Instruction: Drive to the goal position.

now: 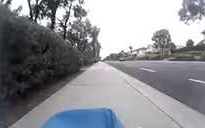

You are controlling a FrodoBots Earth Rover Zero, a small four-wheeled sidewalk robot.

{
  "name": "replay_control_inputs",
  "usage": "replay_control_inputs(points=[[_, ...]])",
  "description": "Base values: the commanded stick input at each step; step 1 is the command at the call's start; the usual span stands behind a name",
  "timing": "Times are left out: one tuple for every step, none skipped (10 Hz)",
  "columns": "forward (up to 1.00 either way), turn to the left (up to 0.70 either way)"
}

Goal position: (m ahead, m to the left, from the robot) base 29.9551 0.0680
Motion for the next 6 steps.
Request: replay_control_inputs(points=[[1.0, 0.0], [1.0, 0.0], [1.0, 0.0], [1.0, 0.0], [1.0, 0.0], [1.0, 0.0]])
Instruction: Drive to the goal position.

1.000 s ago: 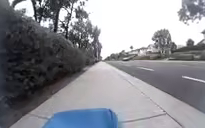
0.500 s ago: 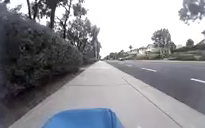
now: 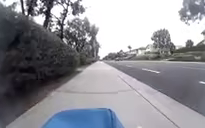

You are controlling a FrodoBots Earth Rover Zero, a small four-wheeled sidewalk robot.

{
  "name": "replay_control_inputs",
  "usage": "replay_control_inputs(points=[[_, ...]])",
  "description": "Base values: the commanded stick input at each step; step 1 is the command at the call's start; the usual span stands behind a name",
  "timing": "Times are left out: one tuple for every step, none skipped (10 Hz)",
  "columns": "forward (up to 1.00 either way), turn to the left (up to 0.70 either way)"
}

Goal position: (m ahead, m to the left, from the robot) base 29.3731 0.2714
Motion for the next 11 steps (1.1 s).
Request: replay_control_inputs(points=[[1.0, 0.27], [1.0, 0.27], [1.0, 0.27], [1.0, 0.27], [1.0, 0.27], [1.0, 0.04], [1.0, 0.0], [1.0, 0.0], [1.0, 0.0], [1.0, 0.0], [1.0, 0.0]])
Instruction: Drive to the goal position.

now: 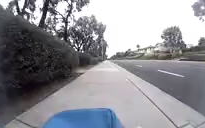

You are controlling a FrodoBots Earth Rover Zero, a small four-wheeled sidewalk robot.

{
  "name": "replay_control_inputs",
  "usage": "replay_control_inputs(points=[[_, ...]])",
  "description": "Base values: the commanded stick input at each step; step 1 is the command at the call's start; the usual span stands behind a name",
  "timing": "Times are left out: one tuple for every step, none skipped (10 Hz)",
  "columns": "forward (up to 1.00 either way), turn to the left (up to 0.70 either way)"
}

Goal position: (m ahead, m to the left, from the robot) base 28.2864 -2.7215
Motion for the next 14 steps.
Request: replay_control_inputs(points=[[1.0, 0.0], [1.0, 0.0], [1.0, 0.0], [1.0, 0.0], [1.0, 0.0], [1.0, 0.0], [1.0, 0.0], [1.0, 0.0], [1.0, 0.0], [1.0, 0.0], [1.0, 0.0], [1.0, 0.0], [1.0, 0.0], [1.0, 0.0]])
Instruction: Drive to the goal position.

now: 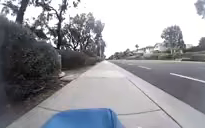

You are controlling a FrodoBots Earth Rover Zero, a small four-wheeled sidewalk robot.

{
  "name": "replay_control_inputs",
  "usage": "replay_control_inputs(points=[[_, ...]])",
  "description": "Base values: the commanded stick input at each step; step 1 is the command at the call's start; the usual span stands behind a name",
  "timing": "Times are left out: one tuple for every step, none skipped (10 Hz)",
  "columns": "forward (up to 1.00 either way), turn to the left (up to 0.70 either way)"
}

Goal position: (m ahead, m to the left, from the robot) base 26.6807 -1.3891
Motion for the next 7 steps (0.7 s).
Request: replay_control_inputs(points=[[1.0, 0.0], [1.0, 0.0], [1.0, 0.1], [1.0, 0.27], [1.0, 0.27], [1.0, 0.07], [1.0, 0.0]])
